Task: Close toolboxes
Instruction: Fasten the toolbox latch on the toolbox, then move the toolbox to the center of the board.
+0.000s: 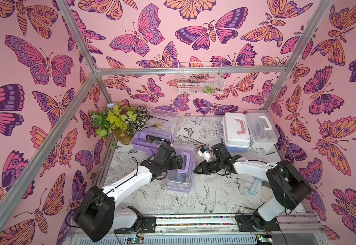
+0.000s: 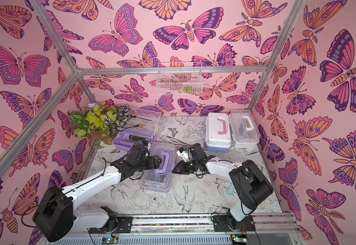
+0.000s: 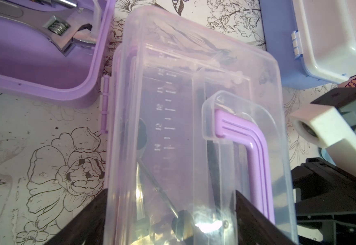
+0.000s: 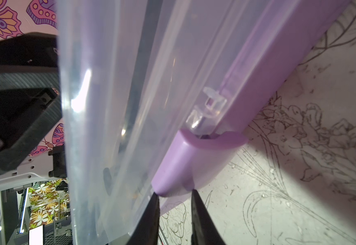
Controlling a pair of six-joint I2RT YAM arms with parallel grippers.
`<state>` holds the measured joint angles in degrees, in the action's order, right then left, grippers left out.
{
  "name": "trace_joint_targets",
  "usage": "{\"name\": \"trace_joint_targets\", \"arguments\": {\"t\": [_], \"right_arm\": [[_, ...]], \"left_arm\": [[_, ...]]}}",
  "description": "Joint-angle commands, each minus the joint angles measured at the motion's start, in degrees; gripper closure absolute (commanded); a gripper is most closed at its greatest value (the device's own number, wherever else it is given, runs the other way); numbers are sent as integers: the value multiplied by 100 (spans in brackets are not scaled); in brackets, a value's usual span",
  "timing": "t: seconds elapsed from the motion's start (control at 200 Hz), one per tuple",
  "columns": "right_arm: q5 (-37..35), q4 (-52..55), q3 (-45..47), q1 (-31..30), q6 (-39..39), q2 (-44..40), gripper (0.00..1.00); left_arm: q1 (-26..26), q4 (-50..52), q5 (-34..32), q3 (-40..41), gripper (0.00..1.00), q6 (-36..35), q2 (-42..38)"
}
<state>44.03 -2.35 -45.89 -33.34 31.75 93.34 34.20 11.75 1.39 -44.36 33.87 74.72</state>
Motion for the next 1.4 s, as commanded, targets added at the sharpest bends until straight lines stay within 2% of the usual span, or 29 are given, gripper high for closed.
{"name": "trace_joint_targets", "arguments": {"t": [0.0, 0.125, 0.245, 0.355, 0.486, 0.521, 0.586, 0.696, 0.746, 0.806, 0.911, 1.107, 1.272, 1.397], "right_arm": [[372, -1594, -42, -137, 95, 200, 73], [553, -2113, -57, -142, 394, 370, 73], [536, -2092, -51, -138, 359, 295, 73], [305, -1061, -242, -137, -150, 44, 73], [-662, 850, -552, -90, -888, -644, 73], [-1159, 1309, -634, -93, -949, -814, 72], [-1627, 1856, -746, -112, -890, -1072, 72], [-2583, 2637, -1037, -364, -505, -1319, 67], [-3152, 3028, -1228, -585, -340, -1344, 61], [-3790, 3463, -1508, -854, -75, -1283, 53], [-4662, 4066, -1957, -1353, 366, -1077, 44], [-4972, 4248, -2601, -1828, 592, -379, 39], [-5049, 4577, -3018, -1967, 612, 268, 40], [-5215, 4958, -3263, -1974, 621, 553, 46]], "left_arm": [[325, 237, 1116, 364, 16, 400, 314], [411, 185, 1087, 367, 16, 453, 383], [499, 136, 1040, 383, 17, 524, 351], [509, 154, 945, 406, 17, 524, 261], [514, 254, 836, 346, 16, 551, 32], [509, 275, 787, 328, 16, 552, -56], [519, 283, 687, 273, 13, 547, -233], [519, 439, 397, 12, 0, 372, -577], [514, 623, 229, -207, 1, 185, -672], [490, 998, 81, -589, 1, -117, -743], [289, 1826, 1, -1415, 1, -707, -748], [-385, 2963, 361, -2364, 1, -1699, -640], [-722, 2908, 578, -1936, 0, -1895, -694], [-867, 2659, 948, -1745, 0, -1716, -702]]}}
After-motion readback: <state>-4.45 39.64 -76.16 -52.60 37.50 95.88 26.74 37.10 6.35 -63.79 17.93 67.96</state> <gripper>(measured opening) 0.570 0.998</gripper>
